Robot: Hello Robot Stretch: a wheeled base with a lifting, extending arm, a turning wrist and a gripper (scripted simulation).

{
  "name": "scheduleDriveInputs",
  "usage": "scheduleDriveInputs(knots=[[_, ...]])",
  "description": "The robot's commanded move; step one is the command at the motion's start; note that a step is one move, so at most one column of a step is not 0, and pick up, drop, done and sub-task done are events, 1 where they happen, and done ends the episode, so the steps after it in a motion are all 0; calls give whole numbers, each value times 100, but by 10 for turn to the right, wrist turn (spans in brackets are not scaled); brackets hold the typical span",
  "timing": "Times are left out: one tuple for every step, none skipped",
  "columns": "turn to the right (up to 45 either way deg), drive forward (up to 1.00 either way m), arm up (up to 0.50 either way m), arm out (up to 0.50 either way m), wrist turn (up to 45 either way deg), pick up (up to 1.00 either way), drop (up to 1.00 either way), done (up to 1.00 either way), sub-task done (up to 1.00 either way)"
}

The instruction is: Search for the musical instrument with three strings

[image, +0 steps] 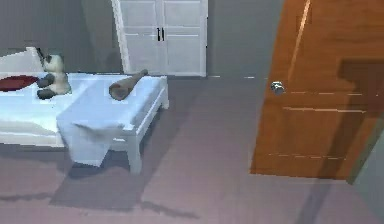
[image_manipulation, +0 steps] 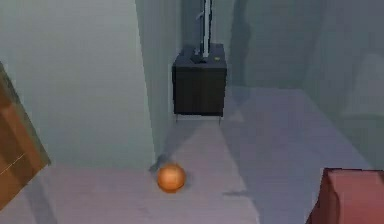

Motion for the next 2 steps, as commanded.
scheduleDriveInputs(knots=[[0, 100, 0, 0, 0, 0, 0, 0, 0], [0, 100, 0, 0, 0, 0, 0, 0, 0]])
